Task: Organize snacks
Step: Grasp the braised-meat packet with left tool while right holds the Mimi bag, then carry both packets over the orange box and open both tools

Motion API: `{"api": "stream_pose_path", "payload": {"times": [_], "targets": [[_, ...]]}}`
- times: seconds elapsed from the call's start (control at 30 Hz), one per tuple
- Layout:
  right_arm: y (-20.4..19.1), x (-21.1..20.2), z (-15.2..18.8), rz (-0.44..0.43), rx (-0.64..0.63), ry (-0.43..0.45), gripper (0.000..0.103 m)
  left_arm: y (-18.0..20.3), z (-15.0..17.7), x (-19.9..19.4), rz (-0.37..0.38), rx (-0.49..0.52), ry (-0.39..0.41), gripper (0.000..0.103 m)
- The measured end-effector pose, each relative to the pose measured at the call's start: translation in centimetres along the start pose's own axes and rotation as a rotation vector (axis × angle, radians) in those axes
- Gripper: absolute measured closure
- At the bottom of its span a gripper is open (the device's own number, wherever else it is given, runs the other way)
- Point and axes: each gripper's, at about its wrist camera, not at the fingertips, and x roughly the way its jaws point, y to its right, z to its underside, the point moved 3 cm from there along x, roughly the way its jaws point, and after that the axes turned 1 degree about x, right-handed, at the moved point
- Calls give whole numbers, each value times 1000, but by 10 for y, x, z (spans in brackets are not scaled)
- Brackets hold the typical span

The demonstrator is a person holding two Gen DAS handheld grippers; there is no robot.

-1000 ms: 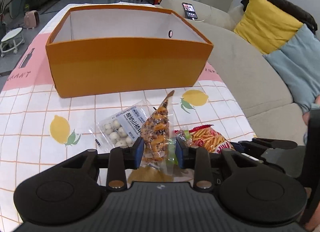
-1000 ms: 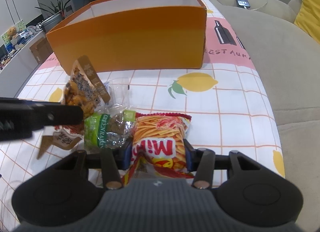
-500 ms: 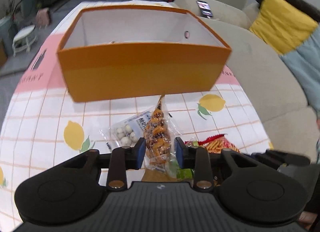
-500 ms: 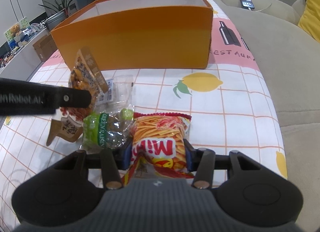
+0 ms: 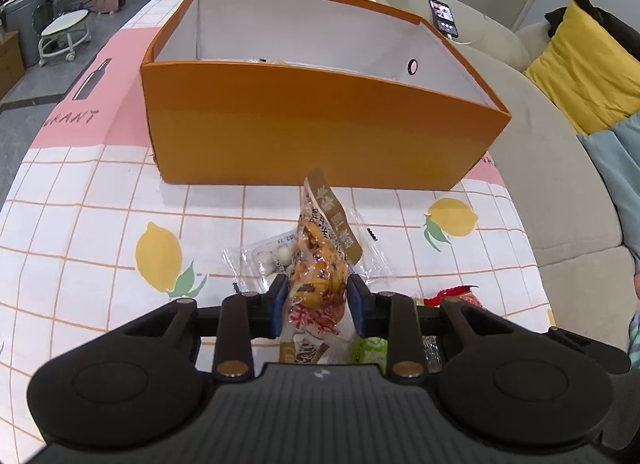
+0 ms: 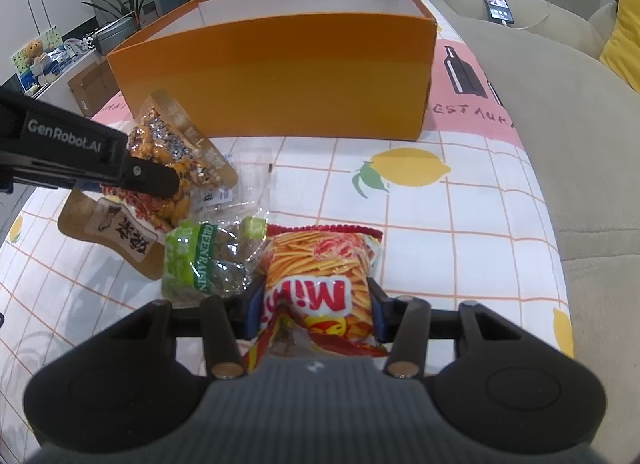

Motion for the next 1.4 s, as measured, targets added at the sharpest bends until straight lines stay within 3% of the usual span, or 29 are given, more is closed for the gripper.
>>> {"api": "stream_pose_path", "payload": {"times": [0.2,0.63,1.07,1.4], "targets": [[-1,1,-1,5,-3,-3,55,4,3,5,14,9,-26,69],[1,-20,-4,53,-21,25,56,1,13,-30,15,10,59,76],[-11,-81,-17,53,-44,151,56,-9,6,-84,39,-23,173,78],[-20,-132,-52,43,-134,272,56,-12,-29,-123,61,-6,272,78]]}}
